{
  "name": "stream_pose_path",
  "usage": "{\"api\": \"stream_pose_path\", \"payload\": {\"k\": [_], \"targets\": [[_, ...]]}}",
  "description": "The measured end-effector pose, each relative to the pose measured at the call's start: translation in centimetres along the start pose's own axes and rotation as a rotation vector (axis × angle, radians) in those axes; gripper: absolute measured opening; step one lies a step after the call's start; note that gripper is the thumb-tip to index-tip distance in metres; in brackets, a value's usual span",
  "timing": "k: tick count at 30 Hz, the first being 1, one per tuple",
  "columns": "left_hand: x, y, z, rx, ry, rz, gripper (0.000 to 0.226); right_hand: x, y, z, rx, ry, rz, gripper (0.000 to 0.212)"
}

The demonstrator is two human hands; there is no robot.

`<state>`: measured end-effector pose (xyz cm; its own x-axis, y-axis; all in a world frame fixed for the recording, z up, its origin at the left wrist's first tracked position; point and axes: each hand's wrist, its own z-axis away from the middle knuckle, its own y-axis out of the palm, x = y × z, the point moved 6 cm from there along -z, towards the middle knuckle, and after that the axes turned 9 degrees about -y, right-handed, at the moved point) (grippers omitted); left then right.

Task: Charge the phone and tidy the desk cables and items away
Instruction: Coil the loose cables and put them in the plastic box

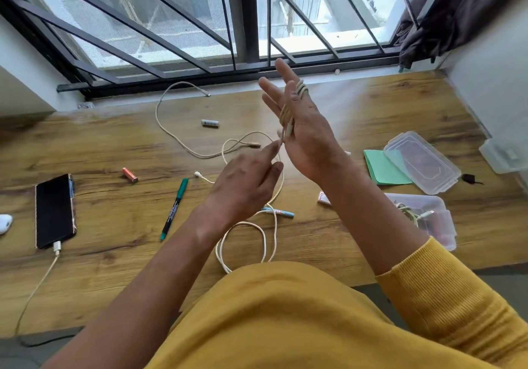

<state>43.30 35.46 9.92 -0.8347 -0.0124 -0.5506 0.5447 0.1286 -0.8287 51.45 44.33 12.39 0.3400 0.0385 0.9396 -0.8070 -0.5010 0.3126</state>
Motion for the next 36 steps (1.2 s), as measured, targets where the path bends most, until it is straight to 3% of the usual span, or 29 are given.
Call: {"api": "stream_pose_path", "payload": {"k": [7,11,14,15,21,26,32,36], "targets": [[-0.7,-4.6,-0.9,-0.137,0.048,-0.004,0.025,-1.5,-0.8,0.8,0.077,-0.093,0.480,0.048],[0.9,-6.9,-1.6,-0.166,-0.004,0.121,0.018,-2.6,-1.5,1.1,0.128,-0.098,0.665,0.052],[1.1,-7.6,-2.4,-0.191,0.010,0.245,0.014,-2.4,-0.9,1.3,0.182,-0.101,0.711,0.034],[1.3,-7.6,-2.6,-0.180,0.013,0.316,0.015,-2.2,-0.5,1.4,0.196,-0.102,0.669,0.031],[1.8,-7.2,-4.1,-0.080,0.033,0.532,0.029,-1.7,1.3,2.5,0.493,0.134,0.329,0.072],[2.1,-6.3,-4.2,-0.061,-0.021,0.687,0.018,-0.5,1.7,3.0,0.620,0.201,-0.029,0.052],[3.9,-3.5,-3.2,-0.232,-0.167,0.560,0.017,1.7,1.6,1.6,0.452,0.197,-0.427,0.053],[3.5,-1.6,-1.7,-0.220,-0.177,0.321,0.020,2.6,0.9,0.8,0.266,0.116,-0.581,0.053]]}}
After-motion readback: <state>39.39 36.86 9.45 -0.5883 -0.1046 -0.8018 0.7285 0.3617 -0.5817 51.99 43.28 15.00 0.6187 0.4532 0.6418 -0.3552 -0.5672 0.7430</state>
